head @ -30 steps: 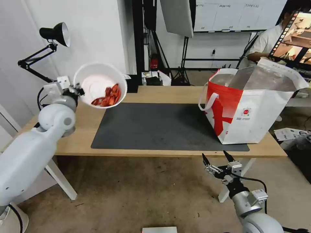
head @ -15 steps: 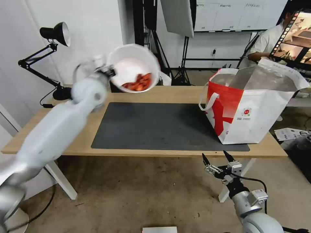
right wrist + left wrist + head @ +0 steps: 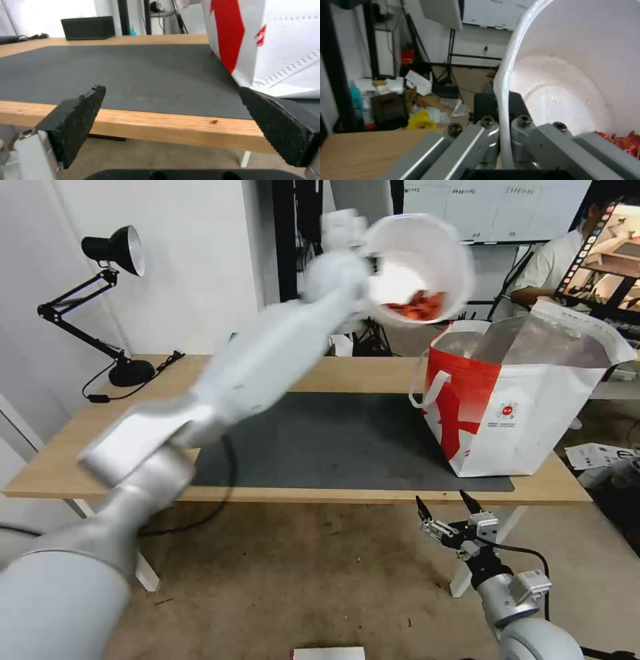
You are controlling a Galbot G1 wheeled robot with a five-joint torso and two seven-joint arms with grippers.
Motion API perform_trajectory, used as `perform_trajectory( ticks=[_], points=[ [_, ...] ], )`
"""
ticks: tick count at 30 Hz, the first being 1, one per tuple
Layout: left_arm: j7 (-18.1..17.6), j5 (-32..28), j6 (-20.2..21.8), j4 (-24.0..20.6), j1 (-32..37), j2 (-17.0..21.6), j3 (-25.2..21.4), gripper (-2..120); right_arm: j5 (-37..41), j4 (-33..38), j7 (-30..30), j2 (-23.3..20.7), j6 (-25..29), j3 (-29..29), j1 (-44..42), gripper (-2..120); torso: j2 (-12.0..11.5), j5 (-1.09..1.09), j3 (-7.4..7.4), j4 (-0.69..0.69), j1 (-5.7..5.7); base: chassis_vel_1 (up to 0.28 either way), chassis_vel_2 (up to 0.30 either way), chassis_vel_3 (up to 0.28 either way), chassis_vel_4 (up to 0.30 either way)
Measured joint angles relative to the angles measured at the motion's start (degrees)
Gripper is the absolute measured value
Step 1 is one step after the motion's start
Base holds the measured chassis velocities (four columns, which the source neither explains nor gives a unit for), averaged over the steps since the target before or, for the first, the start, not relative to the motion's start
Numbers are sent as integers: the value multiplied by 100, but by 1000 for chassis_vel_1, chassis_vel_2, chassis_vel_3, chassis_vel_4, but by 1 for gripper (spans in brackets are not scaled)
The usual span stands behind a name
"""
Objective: Pick up the trash from the table and place it into the takeout bag.
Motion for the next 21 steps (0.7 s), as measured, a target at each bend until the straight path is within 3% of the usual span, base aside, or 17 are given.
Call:
perform_trajectory(
  ticks=[6,7,10,11,14,19,21],
  points=[
    [502,466,-80,-6,51,-12,352,0,0,0,-1,0,1,0,0,100,0,-5,0,11,-1,0,0,0,0],
    [750,677,-144,-67,186,4,427,0,0,0,-1,0,0,0,0,100,0,-5,0,9,-1,0,0,0,0],
    [940,1132,-334,-115,350,19,586,0,0,-1,-1,0,1,0,0,100,0,-4,0,5,0,0,0,0,0],
    [940,1132,-334,-115,350,19,586,0,0,-1,-1,0,1,0,0,100,0,-4,0,5,0,0,0,0,0],
    [989,1871,-552,-139,530,39,867,0,0,0,-1,0,1,0,0,100,0,-4,0,5,-1,0,0,0,0],
    [1038,2275,-610,-159,577,51,1038,0,0,-1,-1,1,1,0,0,100,0,-5,0,6,-1,0,0,0,0],
    [1248,2505,-703,-181,582,56,1123,0,0,-1,-1,0,1,0,0,100,0,-4,0,5,0,0,0,0,0]
  ],
)
